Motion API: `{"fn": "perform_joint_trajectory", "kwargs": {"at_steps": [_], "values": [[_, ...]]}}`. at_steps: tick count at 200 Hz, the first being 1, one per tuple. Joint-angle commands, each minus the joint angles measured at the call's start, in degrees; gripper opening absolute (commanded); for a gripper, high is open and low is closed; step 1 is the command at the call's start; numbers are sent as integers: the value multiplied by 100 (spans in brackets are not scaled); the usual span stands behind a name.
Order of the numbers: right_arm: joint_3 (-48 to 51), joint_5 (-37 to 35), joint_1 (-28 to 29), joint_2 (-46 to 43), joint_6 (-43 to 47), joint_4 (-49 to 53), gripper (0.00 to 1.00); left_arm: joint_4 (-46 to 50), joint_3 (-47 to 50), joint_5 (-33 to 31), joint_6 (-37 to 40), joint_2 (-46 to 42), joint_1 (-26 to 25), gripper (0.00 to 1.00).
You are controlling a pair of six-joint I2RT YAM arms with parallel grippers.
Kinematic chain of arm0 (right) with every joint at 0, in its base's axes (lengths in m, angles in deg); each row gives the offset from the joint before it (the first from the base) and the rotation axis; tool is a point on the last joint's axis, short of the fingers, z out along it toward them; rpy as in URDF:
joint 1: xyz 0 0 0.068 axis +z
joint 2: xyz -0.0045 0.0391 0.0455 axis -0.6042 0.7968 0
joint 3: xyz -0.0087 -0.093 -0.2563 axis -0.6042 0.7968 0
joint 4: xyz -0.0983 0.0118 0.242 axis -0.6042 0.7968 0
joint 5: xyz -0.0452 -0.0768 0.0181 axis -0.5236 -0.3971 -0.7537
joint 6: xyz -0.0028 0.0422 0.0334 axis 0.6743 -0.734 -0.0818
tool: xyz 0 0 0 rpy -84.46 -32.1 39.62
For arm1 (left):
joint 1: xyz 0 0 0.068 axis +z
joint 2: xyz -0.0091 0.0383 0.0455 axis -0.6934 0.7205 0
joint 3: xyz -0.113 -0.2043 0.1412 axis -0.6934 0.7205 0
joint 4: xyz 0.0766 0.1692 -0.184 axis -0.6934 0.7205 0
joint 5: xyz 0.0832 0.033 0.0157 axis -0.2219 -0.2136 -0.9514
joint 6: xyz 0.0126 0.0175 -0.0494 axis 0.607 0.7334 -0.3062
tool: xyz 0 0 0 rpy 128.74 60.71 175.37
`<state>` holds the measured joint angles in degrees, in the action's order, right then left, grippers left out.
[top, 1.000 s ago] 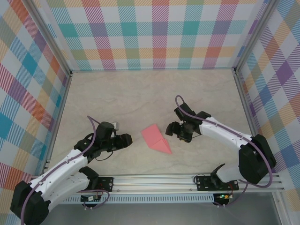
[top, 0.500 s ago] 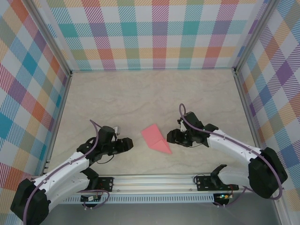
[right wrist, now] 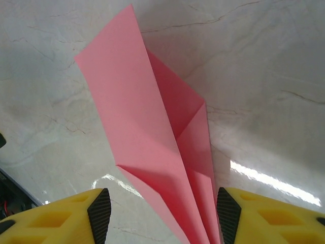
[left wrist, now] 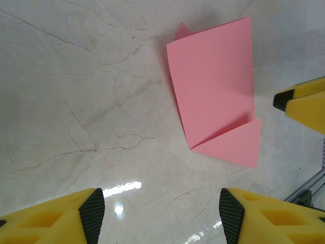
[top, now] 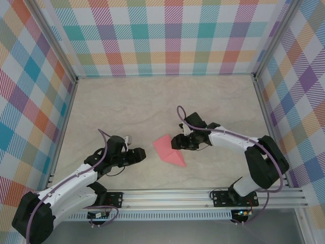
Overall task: Fold a paper plane with a square sheet of paper (pick it up from the middle)
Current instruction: Rotate the paper at the center of the table.
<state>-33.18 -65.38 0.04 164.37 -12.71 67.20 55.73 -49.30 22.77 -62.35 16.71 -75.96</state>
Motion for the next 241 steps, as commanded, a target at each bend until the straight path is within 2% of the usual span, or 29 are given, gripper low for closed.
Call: {"fn": "perform_joint_trajectory", "kwargs": {"at_steps": [1, 16, 50, 71, 102, 132, 154, 185, 241], "values": [[-205, 281, 6, 434, 285, -96, 60, -105, 32, 133, -29, -12, 59, 64], [-271, 184, 5, 639, 369, -44, 60, -143, 105, 185, -93, -41, 59, 64], [-206, 519, 8, 893, 353, -341, 56, -122, 214, 125, -207, -223, 59, 64], [-162, 712, 6, 969, 228, -548, 40, -78, 214, 114, -207, -302, 59, 64], [42, 687, -3, 802, -131, -828, 31, -55, 197, 177, -207, -320, 54, 64], [448, 845, -73, 439, -917, -1508, 18, -123, 86, 164, -182, -210, 59, 64], [648, 892, -80, 289, -1394, -1846, 12, -215, -1, 190, -148, 19, 59, 64], [1060, 809, -83, -19, -2004, -2517, 12, -425, -14, 289, -158, 282, 59, 64], [1542, 265, -82, 133, -2544, -2806, 16, -760, -27, 376, -184, 601, 41, 65]]}}
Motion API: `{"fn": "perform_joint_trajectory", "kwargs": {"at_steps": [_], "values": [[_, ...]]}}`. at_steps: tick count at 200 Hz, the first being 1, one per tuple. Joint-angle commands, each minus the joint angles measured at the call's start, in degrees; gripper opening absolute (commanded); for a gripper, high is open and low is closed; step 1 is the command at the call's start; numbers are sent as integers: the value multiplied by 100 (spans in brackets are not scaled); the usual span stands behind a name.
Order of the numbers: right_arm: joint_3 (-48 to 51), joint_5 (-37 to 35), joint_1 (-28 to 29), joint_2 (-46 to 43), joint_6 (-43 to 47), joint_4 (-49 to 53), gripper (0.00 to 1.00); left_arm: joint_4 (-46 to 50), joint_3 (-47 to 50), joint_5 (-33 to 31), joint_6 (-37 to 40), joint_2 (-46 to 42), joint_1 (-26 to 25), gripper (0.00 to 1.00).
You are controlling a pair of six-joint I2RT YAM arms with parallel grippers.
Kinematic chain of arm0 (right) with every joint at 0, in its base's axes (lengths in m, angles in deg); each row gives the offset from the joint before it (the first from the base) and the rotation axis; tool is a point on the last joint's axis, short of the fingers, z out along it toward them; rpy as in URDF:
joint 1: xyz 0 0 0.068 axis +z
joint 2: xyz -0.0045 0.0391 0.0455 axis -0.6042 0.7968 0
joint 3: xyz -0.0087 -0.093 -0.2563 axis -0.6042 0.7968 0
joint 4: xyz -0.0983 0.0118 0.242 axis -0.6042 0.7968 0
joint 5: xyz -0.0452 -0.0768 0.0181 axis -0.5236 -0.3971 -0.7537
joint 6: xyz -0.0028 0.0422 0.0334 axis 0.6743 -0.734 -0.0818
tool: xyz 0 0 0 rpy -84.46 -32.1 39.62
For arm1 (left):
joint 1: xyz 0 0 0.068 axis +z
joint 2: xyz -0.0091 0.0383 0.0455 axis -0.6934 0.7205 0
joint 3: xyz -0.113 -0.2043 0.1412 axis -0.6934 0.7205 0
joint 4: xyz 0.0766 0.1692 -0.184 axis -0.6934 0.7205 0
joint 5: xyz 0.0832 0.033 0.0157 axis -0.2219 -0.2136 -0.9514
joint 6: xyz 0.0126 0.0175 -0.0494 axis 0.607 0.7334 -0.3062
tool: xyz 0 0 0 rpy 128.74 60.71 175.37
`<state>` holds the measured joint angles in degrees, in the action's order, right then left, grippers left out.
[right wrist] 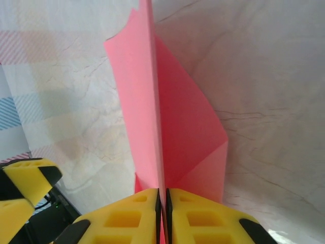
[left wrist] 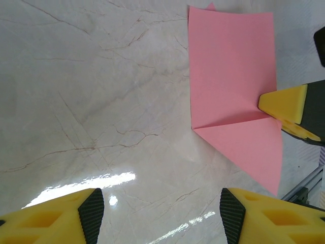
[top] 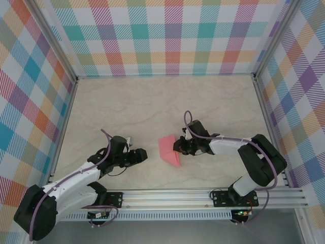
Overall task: Fold a paper plane with a square sheet of paper (pick it up from the middle)
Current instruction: Rotate the paper at the center of the table.
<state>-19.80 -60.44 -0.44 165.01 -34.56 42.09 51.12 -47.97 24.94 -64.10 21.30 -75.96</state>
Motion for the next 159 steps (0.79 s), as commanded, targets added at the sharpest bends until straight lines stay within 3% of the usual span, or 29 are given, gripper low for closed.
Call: {"fn": "perform_joint_trajectory", "kwargs": {"at_steps": [1, 20, 38, 67, 86, 116, 133, 159], "values": [[206, -229, -34, 71, -347, -290, 16, -305, -158, 161, -9, 154, 41, 65], [160, -325, -34, 13, -167, 84, 24, -355, -192, 214, -2, 287, 24, 65], [79, -767, -28, -374, 132, 861, 40, -361, -218, 211, 27, 341, 12, 65], [-241, -1667, -39, -1267, 786, 2438, 51, -299, -268, 172, 84, 359, -11, 65], [-275, -1596, -33, -1780, 1108, 2746, 56, -286, -297, 105, 77, 389, -45, 65], [-71, -95, 26, -1984, 1436, 2249, 41, -392, -373, 50, 36, 536, -143, 65], [-124, 113, 70, -1779, 1546, 2195, 28, -499, -465, -2, -1, 728, -240, 65], [-219, 692, 75, -1470, 1677, 1953, 21, -618, -663, -130, -61, 1124, -454, 64]]}}
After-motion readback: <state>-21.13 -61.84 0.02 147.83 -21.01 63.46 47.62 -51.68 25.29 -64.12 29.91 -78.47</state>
